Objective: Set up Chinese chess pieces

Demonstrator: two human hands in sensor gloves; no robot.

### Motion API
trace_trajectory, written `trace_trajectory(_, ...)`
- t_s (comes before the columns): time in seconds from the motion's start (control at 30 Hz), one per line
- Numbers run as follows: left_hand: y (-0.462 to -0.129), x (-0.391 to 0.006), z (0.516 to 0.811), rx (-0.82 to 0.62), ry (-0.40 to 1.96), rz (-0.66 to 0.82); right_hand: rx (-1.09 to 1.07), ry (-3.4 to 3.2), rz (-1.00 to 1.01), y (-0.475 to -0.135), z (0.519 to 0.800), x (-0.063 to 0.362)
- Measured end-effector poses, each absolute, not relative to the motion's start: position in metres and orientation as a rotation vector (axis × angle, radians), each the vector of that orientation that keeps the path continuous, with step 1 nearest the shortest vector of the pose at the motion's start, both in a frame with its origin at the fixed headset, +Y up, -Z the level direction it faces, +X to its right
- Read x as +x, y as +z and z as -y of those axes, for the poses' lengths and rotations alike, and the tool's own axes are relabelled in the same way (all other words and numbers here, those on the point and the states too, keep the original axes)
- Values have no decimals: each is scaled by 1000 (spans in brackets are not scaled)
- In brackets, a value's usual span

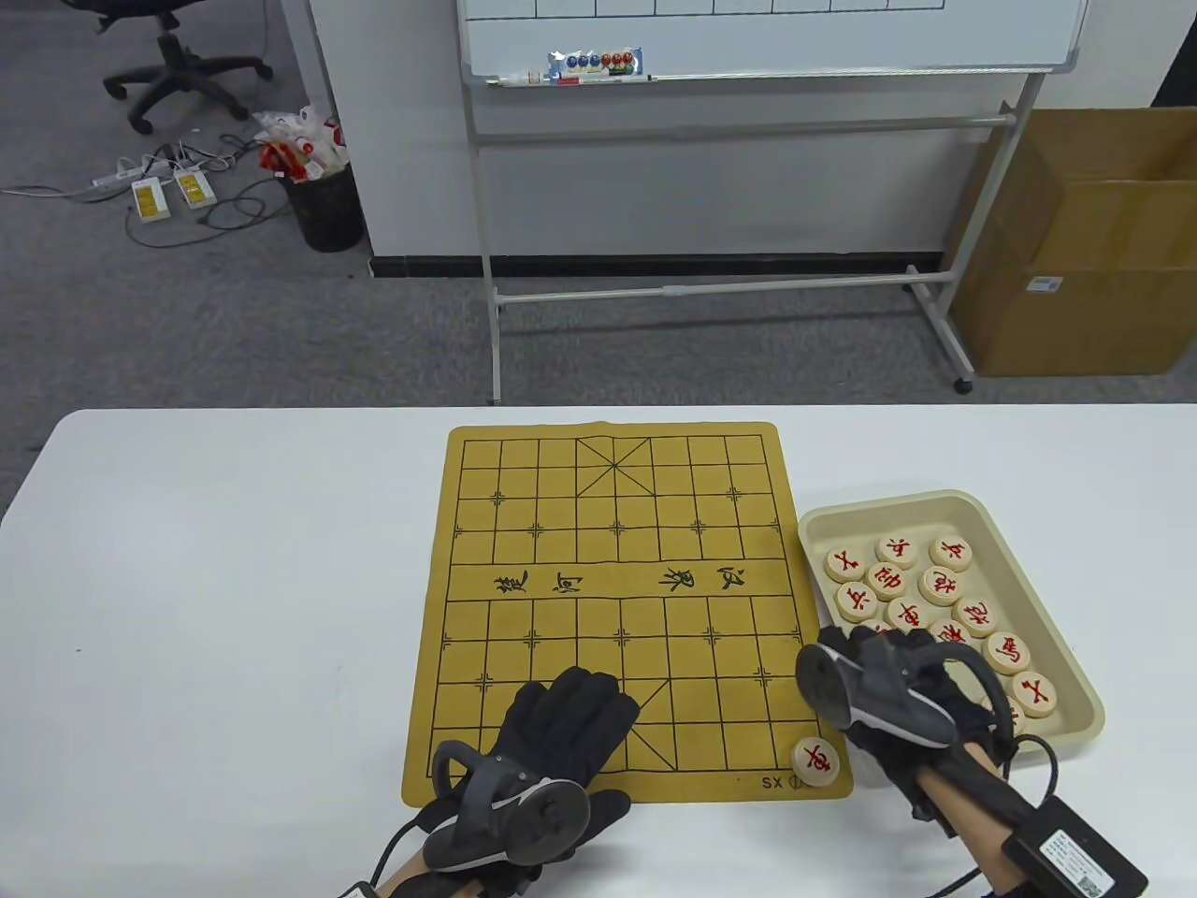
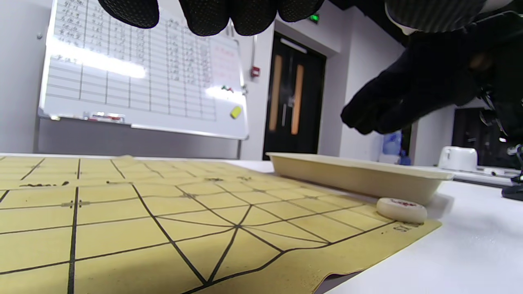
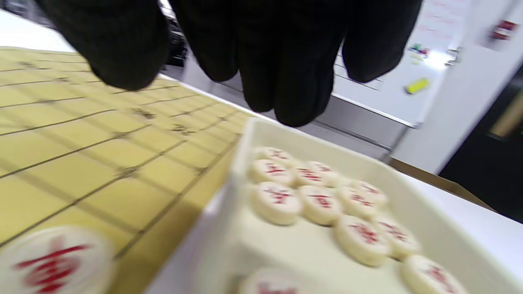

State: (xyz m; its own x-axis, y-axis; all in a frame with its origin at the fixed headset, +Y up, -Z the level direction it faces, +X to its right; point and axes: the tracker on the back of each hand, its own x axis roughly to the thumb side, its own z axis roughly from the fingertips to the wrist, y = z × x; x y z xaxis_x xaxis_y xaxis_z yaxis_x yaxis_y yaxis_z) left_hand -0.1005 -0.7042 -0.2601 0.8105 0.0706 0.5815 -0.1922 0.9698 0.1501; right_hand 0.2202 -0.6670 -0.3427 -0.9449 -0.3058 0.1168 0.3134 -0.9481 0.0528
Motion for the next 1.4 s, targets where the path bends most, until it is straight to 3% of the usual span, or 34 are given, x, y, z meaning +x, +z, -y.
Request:
trace_trajectory(0.1,-260,-100,704,208,142,611,-22,-2835,318,-359,675,254)
trace_trajectory(0.23,-260,-100,704,205,140,612,-49,-2888,605,-364,712,284)
trace_trajectory(0.43,-261,-100,705,196,136,605,-55,-2871,679,-364,733,295)
trace_trajectory(0.83,-261,-100,704,198,130,595,-68,-2825,688,-372,736,282)
trace_trajectory(1.03,-261,-100,704,205,129,596,-105,-2842,642,-375,717,273)
trace_trajectory(1.2,-261,-100,704,204,132,598,-161,-2961,235,-378,663,240)
trace_trajectory(1.27,-261,-100,704,205,132,597,-223,-3030,147,-381,654,220)
trace_trajectory(1.4,-261,-100,704,206,130,597,-305,-3067,74,-396,661,174)
